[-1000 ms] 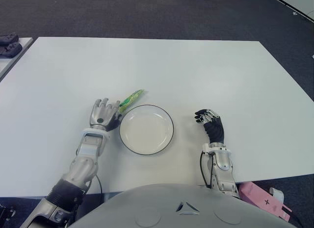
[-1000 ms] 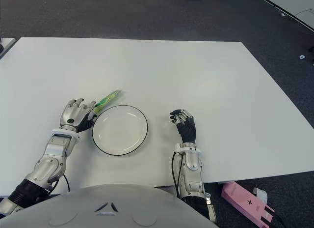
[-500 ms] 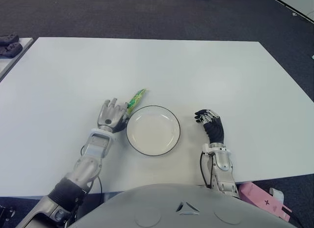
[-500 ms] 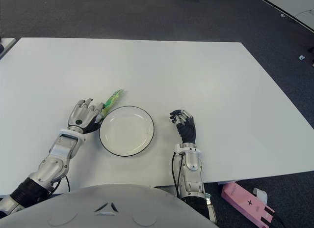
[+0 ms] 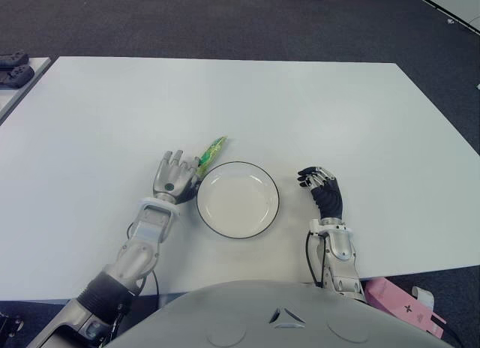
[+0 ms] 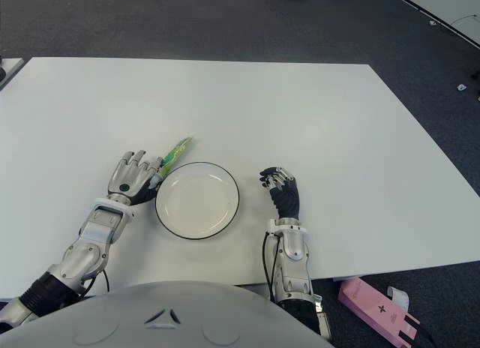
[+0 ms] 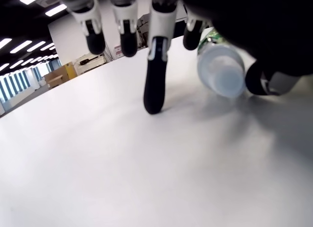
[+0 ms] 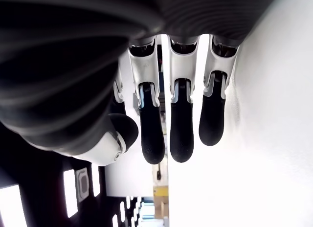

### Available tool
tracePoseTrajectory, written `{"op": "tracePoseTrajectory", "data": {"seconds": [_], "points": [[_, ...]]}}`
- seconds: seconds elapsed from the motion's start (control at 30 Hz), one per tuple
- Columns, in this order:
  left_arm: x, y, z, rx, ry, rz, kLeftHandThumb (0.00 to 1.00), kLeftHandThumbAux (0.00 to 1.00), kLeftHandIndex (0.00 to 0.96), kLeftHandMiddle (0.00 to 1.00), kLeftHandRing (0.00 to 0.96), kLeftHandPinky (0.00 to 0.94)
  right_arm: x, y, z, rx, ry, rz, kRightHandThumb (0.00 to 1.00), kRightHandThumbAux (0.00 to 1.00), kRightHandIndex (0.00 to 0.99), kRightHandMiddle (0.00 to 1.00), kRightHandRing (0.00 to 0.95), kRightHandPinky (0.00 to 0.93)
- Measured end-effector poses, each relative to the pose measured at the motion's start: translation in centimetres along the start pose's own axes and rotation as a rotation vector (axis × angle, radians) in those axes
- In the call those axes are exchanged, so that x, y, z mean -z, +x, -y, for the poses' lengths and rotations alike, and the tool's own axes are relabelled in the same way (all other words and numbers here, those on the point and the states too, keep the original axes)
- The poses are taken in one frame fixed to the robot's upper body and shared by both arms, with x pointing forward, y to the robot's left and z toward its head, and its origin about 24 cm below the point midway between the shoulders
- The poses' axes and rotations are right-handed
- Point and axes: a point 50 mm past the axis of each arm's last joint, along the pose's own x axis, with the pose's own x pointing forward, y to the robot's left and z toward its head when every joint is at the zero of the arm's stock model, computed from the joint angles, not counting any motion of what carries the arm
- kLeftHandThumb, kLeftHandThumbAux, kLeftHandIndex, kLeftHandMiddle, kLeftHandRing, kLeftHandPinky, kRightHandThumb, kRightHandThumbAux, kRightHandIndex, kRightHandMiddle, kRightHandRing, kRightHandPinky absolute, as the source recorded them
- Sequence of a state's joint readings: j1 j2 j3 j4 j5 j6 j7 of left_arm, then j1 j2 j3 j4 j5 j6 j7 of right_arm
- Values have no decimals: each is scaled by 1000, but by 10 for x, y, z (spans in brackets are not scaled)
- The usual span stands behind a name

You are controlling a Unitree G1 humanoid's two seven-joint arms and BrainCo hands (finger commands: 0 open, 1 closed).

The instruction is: Put the toothpaste on the table into the plate.

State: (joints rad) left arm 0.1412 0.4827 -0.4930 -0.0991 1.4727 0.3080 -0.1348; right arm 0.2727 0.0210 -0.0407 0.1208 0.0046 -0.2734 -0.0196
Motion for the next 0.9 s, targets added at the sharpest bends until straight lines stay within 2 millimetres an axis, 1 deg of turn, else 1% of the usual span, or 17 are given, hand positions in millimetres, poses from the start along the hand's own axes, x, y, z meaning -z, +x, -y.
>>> {"op": "tracePoseTrajectory", "data": {"seconds": [0.37, 0.5, 0.7, 0.83, 0.9], "points": [[-2, 0, 0, 8, -17, 2, 442, 245, 0, 77, 47, 67, 0, 0, 0, 2, 2, 1, 710, 725, 429, 481, 474, 473], [-2, 0, -1, 18, -19, 2, 441, 253, 0, 87, 58, 84, 0, 0, 1, 3, 2, 1, 710, 725, 429, 480, 476, 470], [-1, 1, -1, 27, -19, 2, 443, 272, 0, 92, 61, 86, 0, 0, 1, 4, 2, 0, 710, 725, 429, 479, 474, 465], [-2, 1, -1, 28, -20, 2, 456, 290, 0, 126, 96, 115, 0, -1, 1, 4, 1, -1, 710, 725, 429, 479, 473, 466], [-2, 1, -1, 28, -22, 1, 473, 303, 0, 149, 121, 149, -1, -1, 1, 4, 1, 0, 710, 726, 429, 479, 473, 468]]}}
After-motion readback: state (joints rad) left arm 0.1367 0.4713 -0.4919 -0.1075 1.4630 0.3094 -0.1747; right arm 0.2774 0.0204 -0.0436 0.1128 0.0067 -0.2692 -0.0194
